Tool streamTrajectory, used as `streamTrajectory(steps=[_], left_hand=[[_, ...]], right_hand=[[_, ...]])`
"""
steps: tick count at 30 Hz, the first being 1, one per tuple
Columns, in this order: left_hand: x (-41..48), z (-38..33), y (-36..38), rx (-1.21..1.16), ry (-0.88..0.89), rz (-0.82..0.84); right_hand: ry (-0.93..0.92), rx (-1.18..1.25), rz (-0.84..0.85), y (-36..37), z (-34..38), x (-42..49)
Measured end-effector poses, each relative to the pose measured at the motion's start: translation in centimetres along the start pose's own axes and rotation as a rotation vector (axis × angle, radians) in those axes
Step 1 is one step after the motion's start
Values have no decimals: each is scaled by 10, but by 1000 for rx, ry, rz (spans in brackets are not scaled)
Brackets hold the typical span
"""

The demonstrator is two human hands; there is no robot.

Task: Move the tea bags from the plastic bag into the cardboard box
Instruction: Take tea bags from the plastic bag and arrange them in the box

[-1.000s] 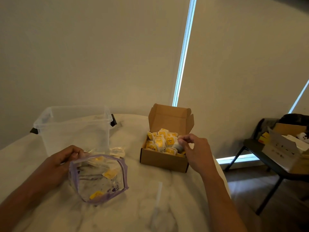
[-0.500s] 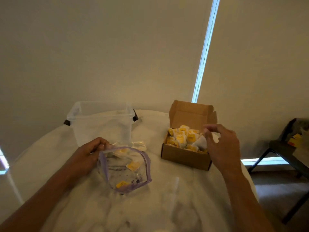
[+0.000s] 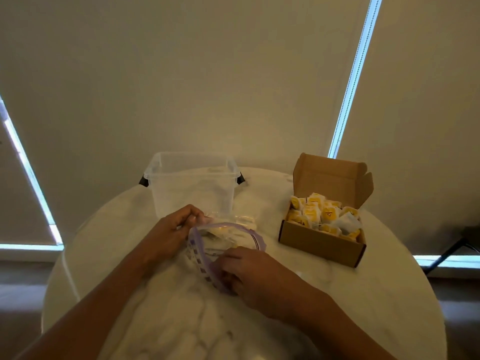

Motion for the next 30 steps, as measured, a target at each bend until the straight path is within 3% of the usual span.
streamTrajectory(steps=[11, 22, 24, 26, 30], left_hand=[[-3, -5, 1, 15, 12, 1], [11, 12, 4, 0, 53, 8], [12, 13, 4, -4, 48, 5], [12, 14, 3, -5, 46, 11], [13, 16, 4, -21, 37, 19]], right_hand=[[137, 68, -18, -1, 2, -7], [145, 110, -63, 2, -1, -9], [84, 167, -169, -6, 0, -14], [80, 266, -380, -22, 1, -21], [299, 320, -834, -59, -17, -50]])
Point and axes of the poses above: each hand's wrist, its own x-axis towards the middle knuckle, its own y-axis out of the palm, z = x × y, the point moved 1 cm from there along x, towards the middle knuckle, and after that the axes turned 15 degrees about -y, right-handed, at the moved point
